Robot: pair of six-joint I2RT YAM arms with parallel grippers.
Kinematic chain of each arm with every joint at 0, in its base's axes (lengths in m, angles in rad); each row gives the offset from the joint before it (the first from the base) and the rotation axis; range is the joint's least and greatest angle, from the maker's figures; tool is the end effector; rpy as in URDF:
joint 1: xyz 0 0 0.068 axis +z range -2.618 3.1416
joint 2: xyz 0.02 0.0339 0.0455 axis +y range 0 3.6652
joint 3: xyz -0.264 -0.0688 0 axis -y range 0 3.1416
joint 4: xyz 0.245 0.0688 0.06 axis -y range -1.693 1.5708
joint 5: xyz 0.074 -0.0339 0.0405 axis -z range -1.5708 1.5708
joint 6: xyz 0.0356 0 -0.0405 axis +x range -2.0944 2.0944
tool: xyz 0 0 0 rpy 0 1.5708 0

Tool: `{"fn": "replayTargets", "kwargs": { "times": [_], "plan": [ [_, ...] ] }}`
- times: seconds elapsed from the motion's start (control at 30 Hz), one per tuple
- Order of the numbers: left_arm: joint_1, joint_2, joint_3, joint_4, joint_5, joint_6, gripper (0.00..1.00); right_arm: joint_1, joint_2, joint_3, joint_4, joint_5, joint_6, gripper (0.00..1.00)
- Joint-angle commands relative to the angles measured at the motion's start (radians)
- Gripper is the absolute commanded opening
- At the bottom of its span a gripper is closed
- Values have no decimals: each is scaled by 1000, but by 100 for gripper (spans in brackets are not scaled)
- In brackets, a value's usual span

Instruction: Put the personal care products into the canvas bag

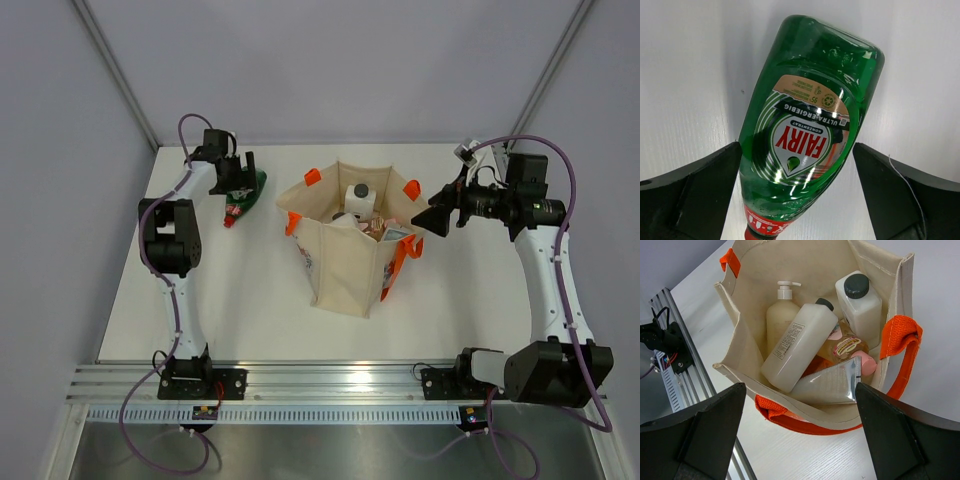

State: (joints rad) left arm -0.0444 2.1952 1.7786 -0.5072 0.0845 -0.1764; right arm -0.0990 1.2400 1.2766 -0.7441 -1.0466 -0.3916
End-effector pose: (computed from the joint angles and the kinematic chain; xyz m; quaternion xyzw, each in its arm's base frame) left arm 0.4880 -0.0247 0.1961 -0.0491 0.9461 -0.0748 0.3113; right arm 0.2485 0.0063 0.3724 -0.3215 0.7478 0.3523 0.4618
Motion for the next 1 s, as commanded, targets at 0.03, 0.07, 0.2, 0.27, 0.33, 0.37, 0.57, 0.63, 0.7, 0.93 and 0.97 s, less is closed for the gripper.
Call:
{"fn": "replayTargets", "kwargs": {
  "times": [0.03,0.07,0.2,0.27,0.33,0.37,0.57,0.63,0.7,0.93,0.97],
  "plan": [
    [5,21,24,-47,24,-9,98,-11,12,-3,42,-50,13,99],
    [6,21,15,-47,24,-8,98,-11,15,-5,43,-52,16,100],
    [5,20,-27,-39,32,-15,98,-18,10,-8,42,-62,20,100],
    [5,18,-39,-36,12,-23,98,-22,7,-11,43,-66,20,99],
    [6,18,-42,-42,8,-32,98,-25,4,-16,43,-67,22,100],
    [6,14,-44,-42,9,-34,98,-27,1,-17,45,-69,22,100],
    [3,-12,-67,-54,-2,-58,98,-33,0,-19,45,-75,25,99],
    [3,-35,-90,-50,-8,-67,98,-34,-4,-20,45,-75,25,99],
    [5,-73,-123,-43,-26,-86,99,-34,-5,-22,45,-78,25,99],
    [-6,-166,-225,-11,-12,-103,99,-36,-13,-28,45,-82,26,99],
    [-8,-166,-231,-14,-11,-101,99,-38,-16,-31,46,-84,25,100]
  ]
}}
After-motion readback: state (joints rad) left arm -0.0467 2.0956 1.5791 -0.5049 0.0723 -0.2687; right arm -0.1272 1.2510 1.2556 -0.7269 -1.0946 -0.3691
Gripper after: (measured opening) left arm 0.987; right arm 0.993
